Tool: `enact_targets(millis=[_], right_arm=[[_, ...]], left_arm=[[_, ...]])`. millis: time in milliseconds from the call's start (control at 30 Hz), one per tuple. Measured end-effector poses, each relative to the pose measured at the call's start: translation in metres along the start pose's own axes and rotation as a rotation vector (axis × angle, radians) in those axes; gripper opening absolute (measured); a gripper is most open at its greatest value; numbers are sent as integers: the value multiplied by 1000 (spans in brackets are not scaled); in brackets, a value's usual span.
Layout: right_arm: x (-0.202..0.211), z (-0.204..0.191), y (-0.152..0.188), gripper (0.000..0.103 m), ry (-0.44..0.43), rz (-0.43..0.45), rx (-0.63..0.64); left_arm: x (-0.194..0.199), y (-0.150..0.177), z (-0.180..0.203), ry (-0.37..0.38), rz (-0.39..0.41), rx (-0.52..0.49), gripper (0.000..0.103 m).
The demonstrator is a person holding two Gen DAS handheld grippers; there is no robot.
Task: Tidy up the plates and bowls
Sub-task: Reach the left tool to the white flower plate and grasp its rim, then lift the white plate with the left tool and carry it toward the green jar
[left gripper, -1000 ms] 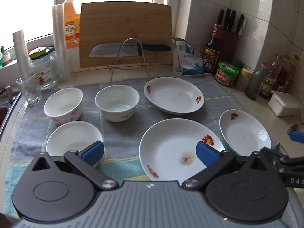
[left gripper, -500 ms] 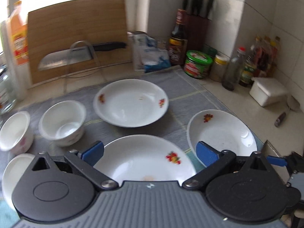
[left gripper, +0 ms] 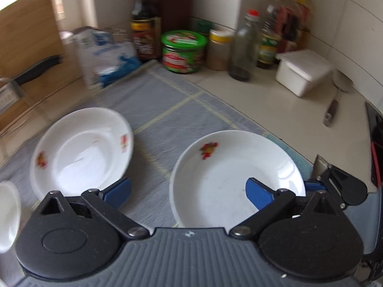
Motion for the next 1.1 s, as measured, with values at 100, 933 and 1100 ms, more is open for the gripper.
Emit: enact_targets(millis=[100, 933, 1100], right_arm=[[0, 3, 1, 103, -33, 14, 21], [3, 10, 7, 103, -92, 85, 58], [2, 11, 6, 103, -94, 84, 56]], left_arm=[[-18, -5, 2, 49, -30, -33, 99], [-104, -29, -5, 284, -357, -124, 72], [-112, -28, -3, 308, -397, -145, 72]])
Point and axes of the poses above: each gripper's, at about its wrist camera, not at the fingertips, and x roughly against the way its jaws point, z to its right, y to its underside, the point moved 1 cm from there along -x, roughly the way its jaws point, and after that the axes turned 10 degrees about z, right-handed, at the moved point
